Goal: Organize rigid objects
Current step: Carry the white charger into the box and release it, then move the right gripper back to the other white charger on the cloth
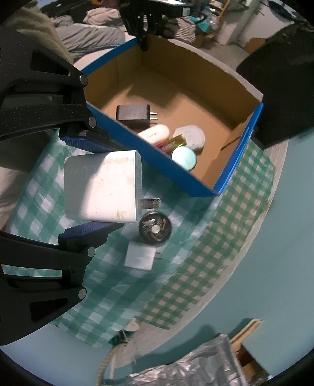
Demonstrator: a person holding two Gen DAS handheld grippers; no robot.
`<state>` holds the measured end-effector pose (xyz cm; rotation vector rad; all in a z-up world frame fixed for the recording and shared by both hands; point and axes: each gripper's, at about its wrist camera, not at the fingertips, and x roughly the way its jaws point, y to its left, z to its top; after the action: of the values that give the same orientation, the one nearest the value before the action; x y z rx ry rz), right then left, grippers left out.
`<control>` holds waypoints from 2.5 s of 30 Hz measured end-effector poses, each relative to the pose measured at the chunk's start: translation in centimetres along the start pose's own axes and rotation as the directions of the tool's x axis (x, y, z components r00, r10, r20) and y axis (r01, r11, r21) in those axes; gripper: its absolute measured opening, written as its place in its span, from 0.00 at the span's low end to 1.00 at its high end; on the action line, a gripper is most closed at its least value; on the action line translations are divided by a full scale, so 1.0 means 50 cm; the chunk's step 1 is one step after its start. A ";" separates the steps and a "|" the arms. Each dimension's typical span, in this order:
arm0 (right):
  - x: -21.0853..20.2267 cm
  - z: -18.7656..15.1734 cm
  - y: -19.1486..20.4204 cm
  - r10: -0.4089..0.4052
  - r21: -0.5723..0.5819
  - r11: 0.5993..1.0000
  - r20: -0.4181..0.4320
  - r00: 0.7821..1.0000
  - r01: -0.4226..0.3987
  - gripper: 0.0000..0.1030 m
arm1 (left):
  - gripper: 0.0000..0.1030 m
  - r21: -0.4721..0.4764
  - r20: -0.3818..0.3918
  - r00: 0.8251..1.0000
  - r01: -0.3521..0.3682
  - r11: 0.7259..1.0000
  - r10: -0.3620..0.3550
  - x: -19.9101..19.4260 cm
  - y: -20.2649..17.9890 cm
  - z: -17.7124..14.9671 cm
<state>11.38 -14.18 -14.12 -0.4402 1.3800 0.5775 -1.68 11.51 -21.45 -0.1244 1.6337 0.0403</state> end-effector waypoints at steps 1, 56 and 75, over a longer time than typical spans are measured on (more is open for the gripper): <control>-0.002 0.005 0.007 -0.001 -0.009 1.000 0.001 1.000 0.001 0.50 | 0.14 0.000 0.000 1.000 0.000 1.000 0.000 0.000 0.000 0.000; 0.218 0.120 0.247 -0.060 -0.287 0.958 -0.141 0.988 0.017 0.50 | 0.14 0.012 0.012 1.000 0.004 1.000 -0.004 -0.008 0.003 -0.009; 0.154 0.107 0.187 -0.007 -0.257 0.966 -0.086 0.996 -0.015 0.63 | 0.14 0.008 0.003 1.000 0.003 1.000 -0.003 -0.006 0.003 -0.005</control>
<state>10.51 -2.63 -20.56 -0.6789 1.3936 0.7527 -1.94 11.65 -21.15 -0.1207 1.6301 0.0317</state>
